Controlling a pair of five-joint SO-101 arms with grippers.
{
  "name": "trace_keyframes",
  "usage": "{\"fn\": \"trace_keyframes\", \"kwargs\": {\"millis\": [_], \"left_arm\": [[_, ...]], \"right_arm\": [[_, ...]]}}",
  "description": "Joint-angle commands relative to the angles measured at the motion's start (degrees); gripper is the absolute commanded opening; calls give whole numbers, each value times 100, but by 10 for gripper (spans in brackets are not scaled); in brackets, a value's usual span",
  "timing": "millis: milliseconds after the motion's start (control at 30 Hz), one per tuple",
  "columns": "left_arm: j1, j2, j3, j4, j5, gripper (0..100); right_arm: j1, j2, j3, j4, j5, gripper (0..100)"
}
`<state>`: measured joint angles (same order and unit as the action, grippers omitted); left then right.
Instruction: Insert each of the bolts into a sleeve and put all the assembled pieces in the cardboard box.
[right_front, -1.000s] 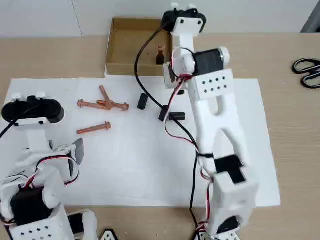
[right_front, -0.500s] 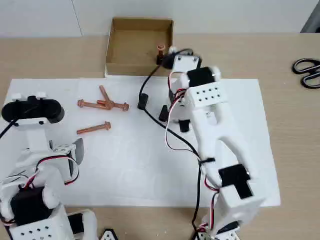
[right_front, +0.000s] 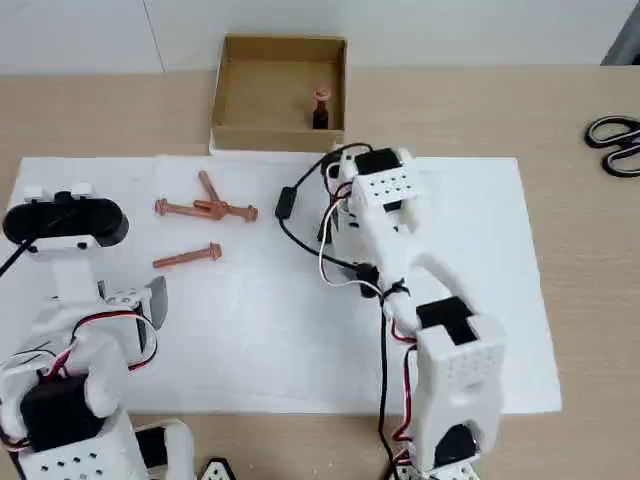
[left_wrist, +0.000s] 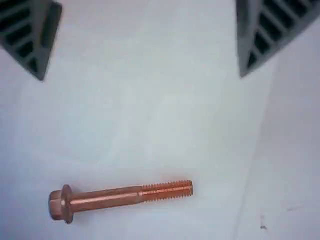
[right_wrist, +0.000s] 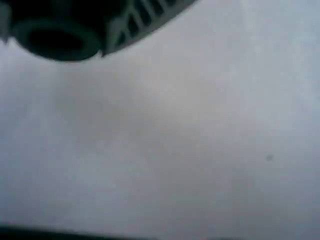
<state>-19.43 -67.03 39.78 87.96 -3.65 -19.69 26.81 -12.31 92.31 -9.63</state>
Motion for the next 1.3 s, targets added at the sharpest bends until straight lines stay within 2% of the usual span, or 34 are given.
{"fn": "trace_keyframes", "kwargs": {"millis": [0, 300, 533, 1167, 1267], "left_arm": [[-26, -53, -31, 18, 0, 236], [-26, -53, -31, 18, 0, 236], [-26, -53, -31, 26, 0, 236], [-26, -53, -31, 26, 0, 236], [-26, -53, -31, 26, 0, 236]], "right_arm": [[-13, 48, -9, -66, -62, 9], [-13, 48, -18, -215, -70, 10], [-4, 48, -167, -163, -70, 102], [4, 48, -167, -4, -70, 106], [13, 48, -281, 48, -70, 151]]}}
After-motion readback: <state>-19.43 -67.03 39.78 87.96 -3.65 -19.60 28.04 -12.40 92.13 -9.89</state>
